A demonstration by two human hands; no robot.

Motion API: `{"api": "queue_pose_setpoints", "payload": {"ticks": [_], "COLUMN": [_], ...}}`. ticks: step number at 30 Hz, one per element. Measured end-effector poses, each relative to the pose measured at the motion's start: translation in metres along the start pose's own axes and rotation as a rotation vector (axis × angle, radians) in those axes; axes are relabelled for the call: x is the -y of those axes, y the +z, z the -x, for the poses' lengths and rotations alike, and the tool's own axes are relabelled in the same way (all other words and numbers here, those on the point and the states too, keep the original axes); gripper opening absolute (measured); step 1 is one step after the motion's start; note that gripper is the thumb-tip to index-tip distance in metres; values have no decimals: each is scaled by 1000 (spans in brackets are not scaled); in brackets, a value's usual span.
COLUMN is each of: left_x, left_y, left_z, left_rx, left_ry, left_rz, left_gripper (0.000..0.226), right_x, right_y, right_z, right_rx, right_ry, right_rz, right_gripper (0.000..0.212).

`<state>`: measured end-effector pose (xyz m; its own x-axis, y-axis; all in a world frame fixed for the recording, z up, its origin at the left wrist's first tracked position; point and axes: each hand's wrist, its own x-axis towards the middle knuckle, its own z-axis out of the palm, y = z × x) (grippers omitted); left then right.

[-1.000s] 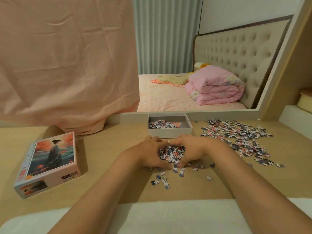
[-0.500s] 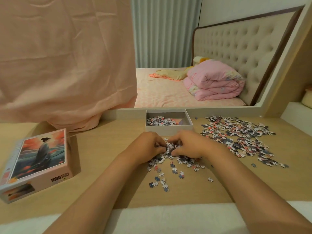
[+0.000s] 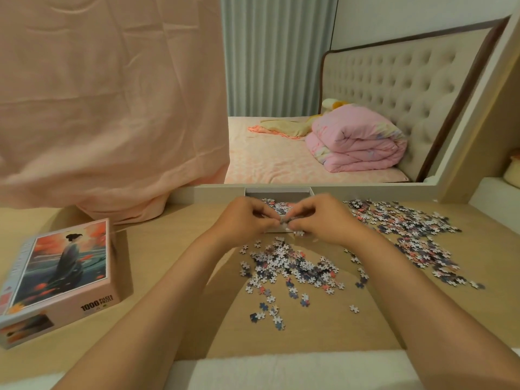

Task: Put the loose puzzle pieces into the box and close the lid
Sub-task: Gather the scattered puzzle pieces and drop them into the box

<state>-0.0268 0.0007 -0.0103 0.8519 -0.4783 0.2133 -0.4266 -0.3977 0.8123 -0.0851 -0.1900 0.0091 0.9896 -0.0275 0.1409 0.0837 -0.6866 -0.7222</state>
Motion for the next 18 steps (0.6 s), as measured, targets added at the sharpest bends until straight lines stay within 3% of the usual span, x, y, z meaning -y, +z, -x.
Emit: {"api": "queue_pose_setpoints", "payload": {"ticks": [4,8,13,18], "left_x": [-9,0,18,24], "left_y": [-10,-9,-8,-12], "left_z": [-30,-54,-55,-43], "left_rx": [-124,-166,61,-21], "left_ry": [31,18,47,114], "left_rz": [50,-67,-342,-399], "left_gripper": [3,8,22,26], "right_x": [11,8,-4,-2], "right_y": [-9,-3,5,9], "right_z": [-26,-50,-58,-56], "right_rx": [-141,-228,-64,-55], "right_ry": [-35,-26,5,-25], "right_rz": [-17,68,268,399], "right_gripper": [20,12,18,24]}}
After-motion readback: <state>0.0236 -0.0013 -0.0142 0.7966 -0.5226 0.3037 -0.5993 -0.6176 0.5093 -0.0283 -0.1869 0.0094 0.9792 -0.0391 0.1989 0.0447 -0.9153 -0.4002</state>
